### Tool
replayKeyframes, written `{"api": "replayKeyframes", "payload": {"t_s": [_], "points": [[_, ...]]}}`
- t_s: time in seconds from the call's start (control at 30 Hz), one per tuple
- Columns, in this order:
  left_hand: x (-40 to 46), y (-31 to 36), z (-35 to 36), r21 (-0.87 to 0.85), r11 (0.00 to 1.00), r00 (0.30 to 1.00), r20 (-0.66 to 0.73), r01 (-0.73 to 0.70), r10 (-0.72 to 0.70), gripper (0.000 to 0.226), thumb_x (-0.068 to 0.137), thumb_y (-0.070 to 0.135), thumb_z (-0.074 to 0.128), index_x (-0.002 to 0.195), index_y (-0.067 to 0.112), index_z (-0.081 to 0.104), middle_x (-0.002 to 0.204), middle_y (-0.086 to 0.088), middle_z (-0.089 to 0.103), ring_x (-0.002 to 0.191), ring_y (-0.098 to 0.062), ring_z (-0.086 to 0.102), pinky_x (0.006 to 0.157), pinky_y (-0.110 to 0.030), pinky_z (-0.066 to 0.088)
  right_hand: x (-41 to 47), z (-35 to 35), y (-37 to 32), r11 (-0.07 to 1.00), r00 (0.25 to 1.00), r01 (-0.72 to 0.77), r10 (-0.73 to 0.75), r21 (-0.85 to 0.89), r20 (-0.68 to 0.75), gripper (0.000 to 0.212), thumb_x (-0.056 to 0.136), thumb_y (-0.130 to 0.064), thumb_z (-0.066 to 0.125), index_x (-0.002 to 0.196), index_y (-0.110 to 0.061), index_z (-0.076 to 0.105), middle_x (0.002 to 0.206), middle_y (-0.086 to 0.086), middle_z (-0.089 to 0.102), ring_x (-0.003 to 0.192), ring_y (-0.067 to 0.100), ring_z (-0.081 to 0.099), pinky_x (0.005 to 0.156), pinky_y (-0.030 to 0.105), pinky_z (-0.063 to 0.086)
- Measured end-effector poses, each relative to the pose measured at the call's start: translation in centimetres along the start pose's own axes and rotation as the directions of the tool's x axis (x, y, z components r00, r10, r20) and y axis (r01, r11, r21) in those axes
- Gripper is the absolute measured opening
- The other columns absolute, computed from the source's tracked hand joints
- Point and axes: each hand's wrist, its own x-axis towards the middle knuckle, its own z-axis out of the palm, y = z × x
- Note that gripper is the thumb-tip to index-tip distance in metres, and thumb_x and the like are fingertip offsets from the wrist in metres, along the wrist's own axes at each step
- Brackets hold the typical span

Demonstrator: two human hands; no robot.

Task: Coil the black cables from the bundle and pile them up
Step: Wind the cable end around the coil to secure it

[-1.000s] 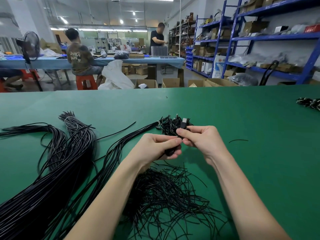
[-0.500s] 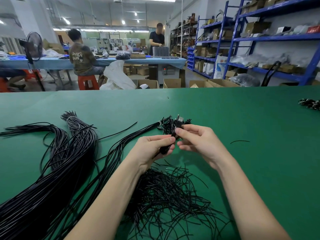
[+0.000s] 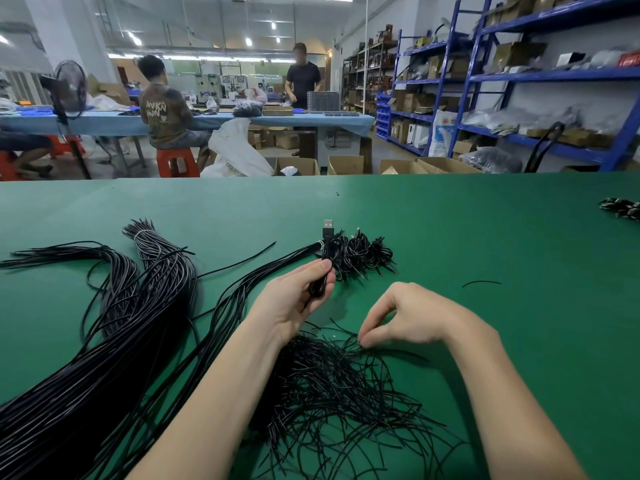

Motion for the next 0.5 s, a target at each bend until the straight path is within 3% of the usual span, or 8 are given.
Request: {"api": "replayKeyframes", "payload": {"t_s": [0.1, 0.2, 0.33, 0.4, 0.5], "points": [[-0.1, 0.1, 0.0, -0.020, 1.000, 1.000, 0.002, 0.006, -0.006, 0.008, 0.062, 0.007, 0.084, 0.069, 0.008, 0.081, 0.082, -0.012, 0.076, 0.067, -0.015, 0.073, 0.060, -0.022, 0.058, -0.6, -0.8, 0.1, 0.997, 0.998, 0.047, -0.045, 0.057, -0.042, 0.004, 0.081, -0.044, 0.082, 0.083, -0.047, 0.080, 0.089, -0.025, 0.076, 0.063, 0.003, 0.068, 0.079, 0.025, 0.056], [-0.1, 0.1, -0.1, -0.032, 0.999, 1.000, -0.002, 0.003, -0.003, 0.009, 0.062, 0.008, 0.084, 0.070, 0.008, 0.081, 0.083, -0.013, 0.076, 0.069, -0.016, 0.073, 0.060, -0.022, 0.058, -0.8, -1.0, 0.1, 0.979, 0.970, 0.104, -0.061, 0.176, -0.236, 0.001, 0.083, -0.040, 0.081, 0.082, -0.041, 0.081, 0.084, -0.023, 0.076, 0.054, 0.002, 0.063, 0.064, 0.019, 0.054], [-0.2, 0.0, -0.1, -0.017, 0.999, 0.999, -0.014, -0.042, 0.042, 0.019, 0.074, 0.005, 0.082, 0.093, 0.001, 0.077, 0.086, -0.013, 0.076, 0.070, -0.016, 0.073, 0.062, -0.021, 0.058, 0.0, -0.8, -0.4, 0.798, 0.739, 0.339, 0.102, 0.498, -0.666, 0.003, 0.082, -0.033, 0.082, 0.079, -0.034, 0.082, 0.070, -0.012, 0.074, 0.050, 0.003, 0.053, 0.050, 0.014, 0.044], [-0.3, 0.0, 0.1, 0.009, 0.997, 0.997, -0.016, -0.077, 0.077, 0.023, 0.077, 0.005, 0.081, 0.099, 0.001, 0.075, 0.085, -0.013, 0.076, 0.069, -0.015, 0.073, 0.062, -0.020, 0.058, 0.4, -0.6, -1.1, 0.714, 0.678, 0.417, 0.168, 0.563, -0.716, 0.004, 0.083, -0.029, 0.082, 0.080, -0.029, 0.082, 0.064, -0.010, 0.071, 0.048, 0.006, 0.050, 0.048, 0.013, 0.040], [-0.3, -0.1, 0.5, 0.054, 0.990, 0.991, -0.016, -0.131, 0.132, 0.021, 0.079, 0.004, 0.080, 0.098, 0.000, 0.075, 0.084, -0.013, 0.076, 0.069, -0.015, 0.073, 0.064, -0.021, 0.059, 0.9, 0.2, -1.9, 0.795, 0.654, 0.406, 0.092, 0.451, -0.751, 0.006, 0.082, -0.024, 0.082, 0.077, -0.028, 0.081, 0.066, -0.012, 0.073, 0.050, 0.002, 0.056, 0.055, 0.017, 0.047]]}}
